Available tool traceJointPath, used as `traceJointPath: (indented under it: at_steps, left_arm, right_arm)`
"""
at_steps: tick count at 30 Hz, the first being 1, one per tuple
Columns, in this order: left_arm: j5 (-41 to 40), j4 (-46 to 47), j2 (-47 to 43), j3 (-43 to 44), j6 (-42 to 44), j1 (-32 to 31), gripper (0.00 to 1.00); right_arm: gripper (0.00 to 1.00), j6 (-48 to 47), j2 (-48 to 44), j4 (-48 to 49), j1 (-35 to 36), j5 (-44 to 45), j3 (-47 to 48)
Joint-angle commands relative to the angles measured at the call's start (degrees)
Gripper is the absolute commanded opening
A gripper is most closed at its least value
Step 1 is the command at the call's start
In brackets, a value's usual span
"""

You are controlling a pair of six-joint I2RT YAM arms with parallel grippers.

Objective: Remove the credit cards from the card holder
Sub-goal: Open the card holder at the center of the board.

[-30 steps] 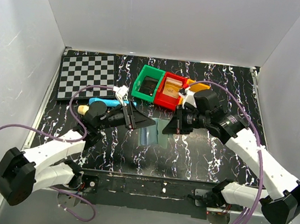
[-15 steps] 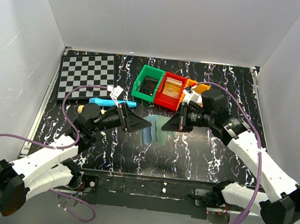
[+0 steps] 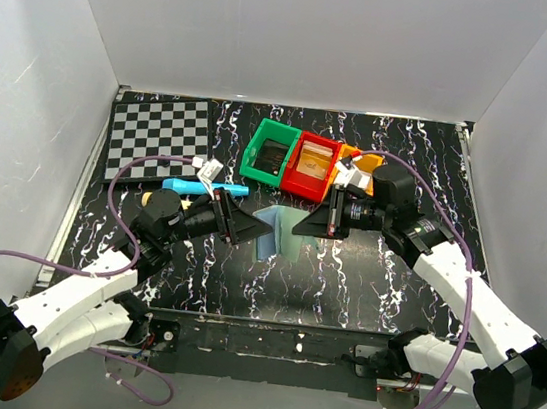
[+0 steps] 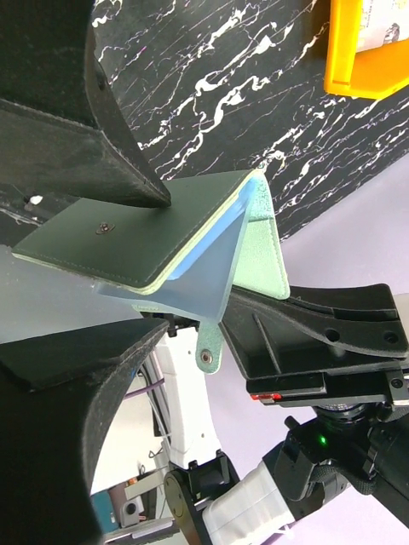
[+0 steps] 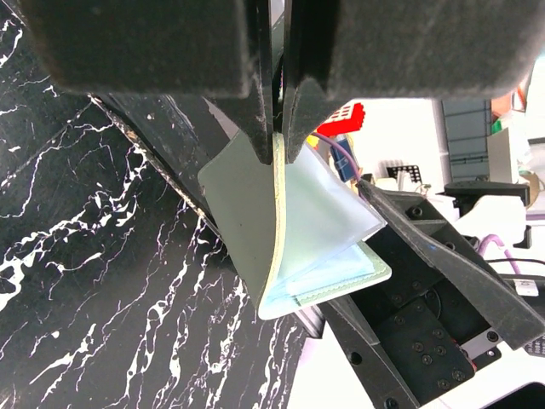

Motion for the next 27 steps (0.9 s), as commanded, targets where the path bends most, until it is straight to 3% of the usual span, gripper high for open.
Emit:
traceJointPath:
  at_steps: [1,4,10,12,15,17,23,27]
  left_arm:
    - [-0.7,-1.4,-1.0,1.6,1.3,-0.4,0.51]
    - [-2.0,-3.4,-1.3,2.1,2.8,-0.7,0.41]
    - [-2.9,-4.7,-1.6,2.8,4.3,-1.3,0.36]
    - [-3.4,-5.2,-1.4,3.3,4.8,-1.6,0.28]
    - [-5.3,-7.8,-1.0,4.4,6.2,-2.4,0.05]
    - [-6.3,-10.1,-0.8,5.6,6.9,-2.7,0.0]
    - [-10.0,-22.4,1.3,11.9,9.3,-3.0,0.0]
    - [-13.5,-29.5,4.2,16.9,10.4,-3.5,0.0]
  right_arm:
    - [0.01,1.7,-1.8,5.6,-0.6,-2.6,-0.9]
    - [0.01,1.7,-2.1,6.0,-0.6,-2.9,-1.2]
    - [0.01,2.1,-1.8,6.8,-0.7,-3.6,-1.5]
    - [0.01,1.8,-1.8,6.6,-0.7,-3.8,-1.4]
    - [0.01,0.6,-1.9,5.2,-0.7,-3.2,-1.2]
    - [0.01,-0.7,-2.0,3.5,-0.7,-2.1,-0.6]
    - [0.52,-9.6,-2.9,-7.5,-0.6,4.1,3.8]
    - [0.72,-12.8,-3.3,-11.6,0.0,7.9,7.0]
